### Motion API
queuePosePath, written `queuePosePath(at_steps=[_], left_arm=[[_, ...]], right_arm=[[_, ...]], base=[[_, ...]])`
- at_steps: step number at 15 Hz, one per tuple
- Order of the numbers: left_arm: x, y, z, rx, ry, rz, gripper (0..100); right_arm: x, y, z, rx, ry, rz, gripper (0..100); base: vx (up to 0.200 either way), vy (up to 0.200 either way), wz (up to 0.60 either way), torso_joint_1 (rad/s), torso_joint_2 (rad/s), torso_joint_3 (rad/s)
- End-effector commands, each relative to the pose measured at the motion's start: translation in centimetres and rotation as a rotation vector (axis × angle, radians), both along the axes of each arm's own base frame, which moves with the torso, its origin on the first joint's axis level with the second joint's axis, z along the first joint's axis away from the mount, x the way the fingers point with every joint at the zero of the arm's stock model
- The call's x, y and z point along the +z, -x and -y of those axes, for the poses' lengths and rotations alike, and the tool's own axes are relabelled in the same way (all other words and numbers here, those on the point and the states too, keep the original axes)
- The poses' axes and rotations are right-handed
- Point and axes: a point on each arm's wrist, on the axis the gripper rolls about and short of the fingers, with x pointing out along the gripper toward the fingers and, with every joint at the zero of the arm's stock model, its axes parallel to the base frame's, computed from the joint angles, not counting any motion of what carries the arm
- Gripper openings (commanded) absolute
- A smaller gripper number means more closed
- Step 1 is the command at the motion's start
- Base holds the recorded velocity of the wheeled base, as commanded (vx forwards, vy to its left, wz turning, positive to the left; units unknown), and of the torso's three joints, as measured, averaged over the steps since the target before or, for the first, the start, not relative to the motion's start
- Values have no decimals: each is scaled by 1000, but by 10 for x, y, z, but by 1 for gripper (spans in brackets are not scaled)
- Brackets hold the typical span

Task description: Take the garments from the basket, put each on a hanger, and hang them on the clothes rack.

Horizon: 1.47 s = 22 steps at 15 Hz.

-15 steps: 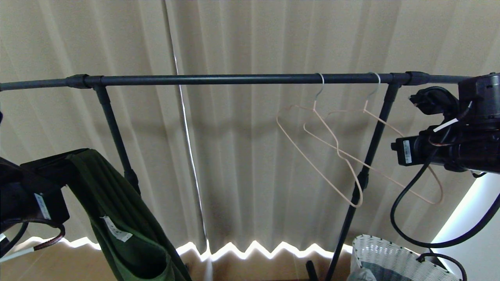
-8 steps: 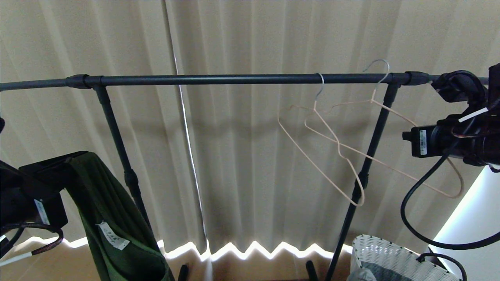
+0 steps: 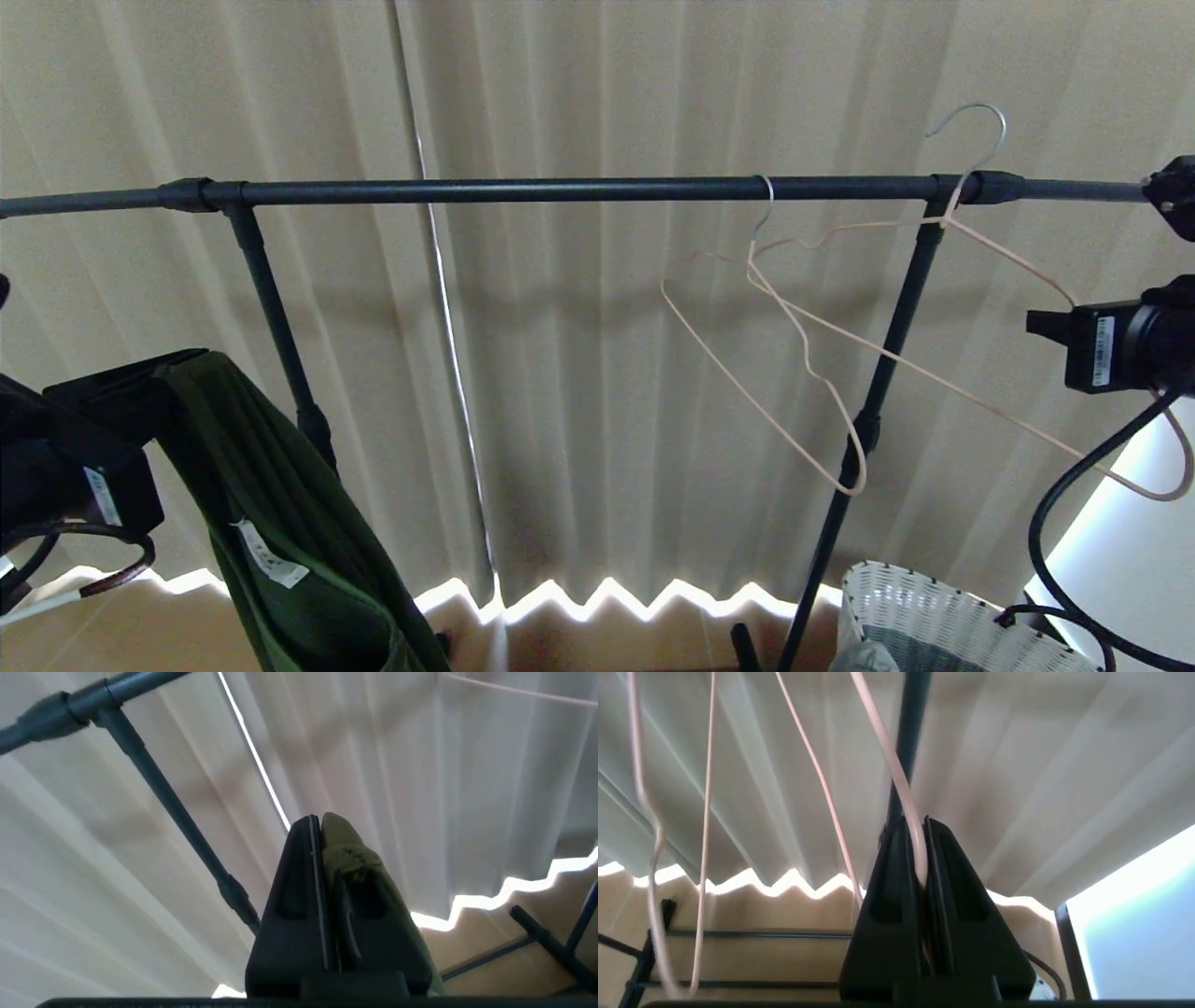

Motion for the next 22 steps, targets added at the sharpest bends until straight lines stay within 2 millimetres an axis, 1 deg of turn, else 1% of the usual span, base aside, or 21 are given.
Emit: queuePosePath(at_steps=[1,3,4,5,8,11,12,17,21,22], left_arm=[[-2,-3,1,1,-6,-14,0],[-3,-5,1,4,-7,-20,0],[-3,-5,1,4,-7,-20,0],[-4,-7,2,4,-9,-27,0],[-4,-8,2,4,-11,-31,0],[-5,-7,2,4,-10,-33,0],[-6,-7,2,5,-11,-36,0],[-10,-7,2,5,-16,-50,0],[-12,-6,2,5,-19,-56,0],[-16,-5,2,3,-25,-64,0]], right_arm=[[7,24,5,2,-11,52,0],[8,36,7,3,-13,73,0],[8,38,7,3,-14,75,0],[6,45,9,3,-13,79,0],[0,51,10,3,-11,69,0],[-3,51,10,2,-9,60,0],[-8,52,10,0,-7,45,0],[-16,61,12,3,1,29,0],[-18,64,13,3,-1,31,0],[-19,67,13,3,0,32,0]], base=[[0,0,0,0,0,0],[0,0,0,0,0,0],[-200,0,0,2,7,7],[-200,0,0,2,-2,2],[-200,0,0,9,7,-1],[-200,0,0,-7,2,4],[-200,0,0,-2,2,7],[-200,0,0,2,1,2],[0,0,0,0,0,0],[0,0,0,0,0,0]])
